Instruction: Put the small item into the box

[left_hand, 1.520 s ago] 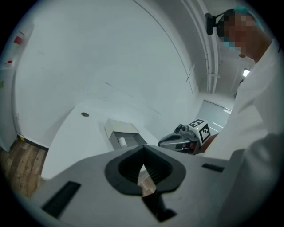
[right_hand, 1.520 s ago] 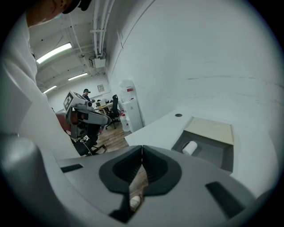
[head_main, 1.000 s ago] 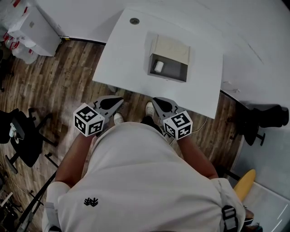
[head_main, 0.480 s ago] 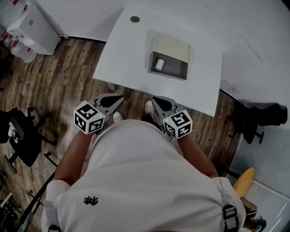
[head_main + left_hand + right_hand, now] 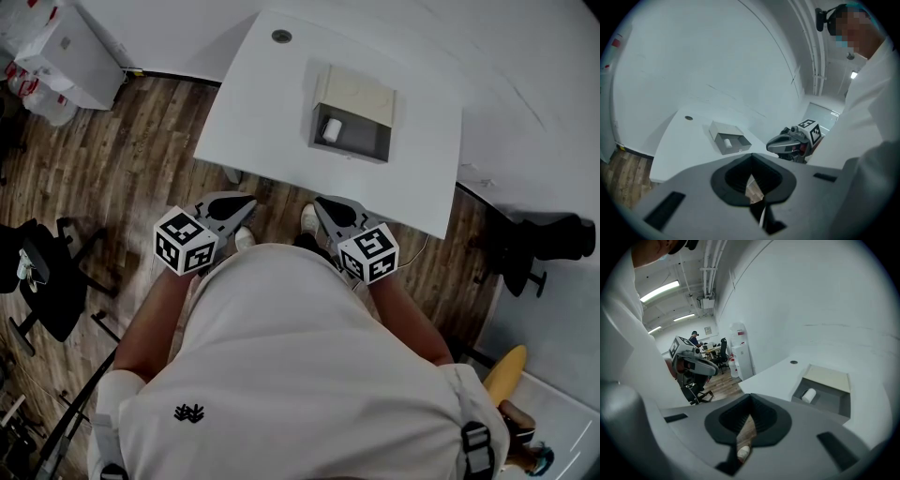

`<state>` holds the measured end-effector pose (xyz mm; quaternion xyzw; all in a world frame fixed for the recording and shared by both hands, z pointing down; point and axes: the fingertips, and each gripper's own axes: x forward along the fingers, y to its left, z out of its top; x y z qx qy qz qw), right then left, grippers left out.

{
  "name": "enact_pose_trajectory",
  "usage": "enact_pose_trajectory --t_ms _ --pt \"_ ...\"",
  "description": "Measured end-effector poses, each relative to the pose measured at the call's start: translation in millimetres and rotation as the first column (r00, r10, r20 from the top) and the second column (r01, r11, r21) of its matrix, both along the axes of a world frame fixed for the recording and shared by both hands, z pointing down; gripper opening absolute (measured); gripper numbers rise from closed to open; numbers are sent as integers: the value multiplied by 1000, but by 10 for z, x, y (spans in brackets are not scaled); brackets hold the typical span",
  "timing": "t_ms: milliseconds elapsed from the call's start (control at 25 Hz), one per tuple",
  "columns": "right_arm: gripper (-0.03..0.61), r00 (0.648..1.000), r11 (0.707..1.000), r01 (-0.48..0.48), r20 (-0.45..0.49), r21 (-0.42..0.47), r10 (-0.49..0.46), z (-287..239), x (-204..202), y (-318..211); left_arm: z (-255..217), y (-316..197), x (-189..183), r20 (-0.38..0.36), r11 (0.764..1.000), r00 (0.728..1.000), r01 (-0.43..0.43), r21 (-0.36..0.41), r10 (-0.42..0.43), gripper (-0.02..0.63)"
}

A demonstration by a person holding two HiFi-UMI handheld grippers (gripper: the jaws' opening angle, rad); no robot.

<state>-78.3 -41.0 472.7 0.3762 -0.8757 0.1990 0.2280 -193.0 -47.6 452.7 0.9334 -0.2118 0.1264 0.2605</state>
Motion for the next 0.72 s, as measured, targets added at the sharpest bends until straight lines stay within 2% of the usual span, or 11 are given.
enact_pose_trajectory --t_ms 520,720 --pt "6 1000 999 -21 -12 -30 21 99 144 93 116 18 119 8 999 1000 -21 -33 21 6" --pt "6 1000 999 1 -10 -36 -1 115 200 60 146 -10 192 18 999 1000 -11 -41 11 6"
